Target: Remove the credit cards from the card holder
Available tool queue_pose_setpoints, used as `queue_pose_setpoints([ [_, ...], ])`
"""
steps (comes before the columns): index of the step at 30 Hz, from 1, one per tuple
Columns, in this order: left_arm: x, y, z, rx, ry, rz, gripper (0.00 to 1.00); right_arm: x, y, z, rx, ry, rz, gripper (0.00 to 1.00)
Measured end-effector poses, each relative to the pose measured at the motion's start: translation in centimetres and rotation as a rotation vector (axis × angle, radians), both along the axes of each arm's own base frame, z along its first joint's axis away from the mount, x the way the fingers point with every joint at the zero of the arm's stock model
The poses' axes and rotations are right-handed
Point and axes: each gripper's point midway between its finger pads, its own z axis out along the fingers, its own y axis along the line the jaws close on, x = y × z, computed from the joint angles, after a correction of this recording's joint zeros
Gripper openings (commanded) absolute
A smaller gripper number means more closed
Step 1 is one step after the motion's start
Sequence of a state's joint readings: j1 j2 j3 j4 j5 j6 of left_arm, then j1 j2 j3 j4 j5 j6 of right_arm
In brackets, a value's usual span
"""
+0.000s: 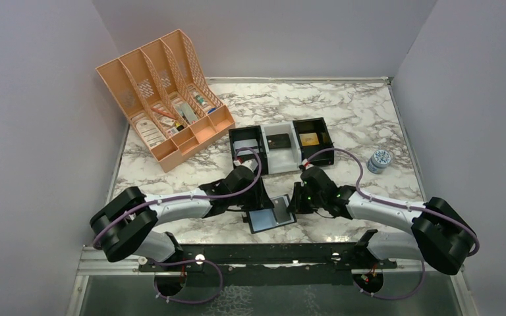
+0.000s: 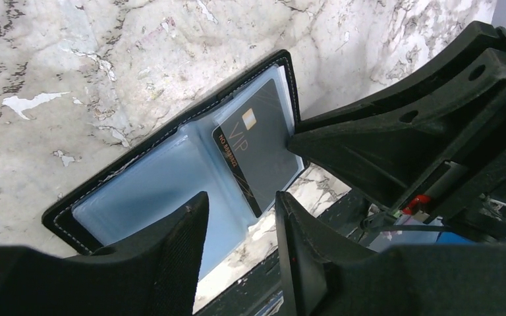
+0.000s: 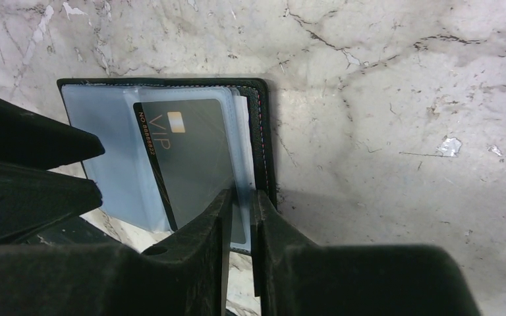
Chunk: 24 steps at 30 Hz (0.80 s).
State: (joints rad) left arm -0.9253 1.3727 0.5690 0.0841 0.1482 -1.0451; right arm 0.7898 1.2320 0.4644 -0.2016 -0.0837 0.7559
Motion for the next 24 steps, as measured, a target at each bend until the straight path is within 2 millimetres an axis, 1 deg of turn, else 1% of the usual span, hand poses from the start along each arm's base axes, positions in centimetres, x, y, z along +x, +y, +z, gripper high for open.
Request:
queue_pose_setpoints([
  [6,-0.3,-0.6,-0.8,-0.002,0.015,-0.004,0.37,0.0,0.2,-0.1,0.02,-0.001,-0.003,0.13],
  [12,-0.3,-1.2,-1.2,-0.021,0.02,0.0,0.32,-0.2,0.8,-0.1,0.053,0.008,-0.001,0.13],
  [18,-0.7,-0.1,-2.7,-0.007,0.046,0.044,0.32,-0.2,0.9,-0.2,0.06,0.011,0.002,0.13],
  [24,-0.7,-0.2,-2.7,-0.025,0.047,0.066,0.32,-0.2,1.0,-0.1,0.064,0.012,0.005,0.13],
])
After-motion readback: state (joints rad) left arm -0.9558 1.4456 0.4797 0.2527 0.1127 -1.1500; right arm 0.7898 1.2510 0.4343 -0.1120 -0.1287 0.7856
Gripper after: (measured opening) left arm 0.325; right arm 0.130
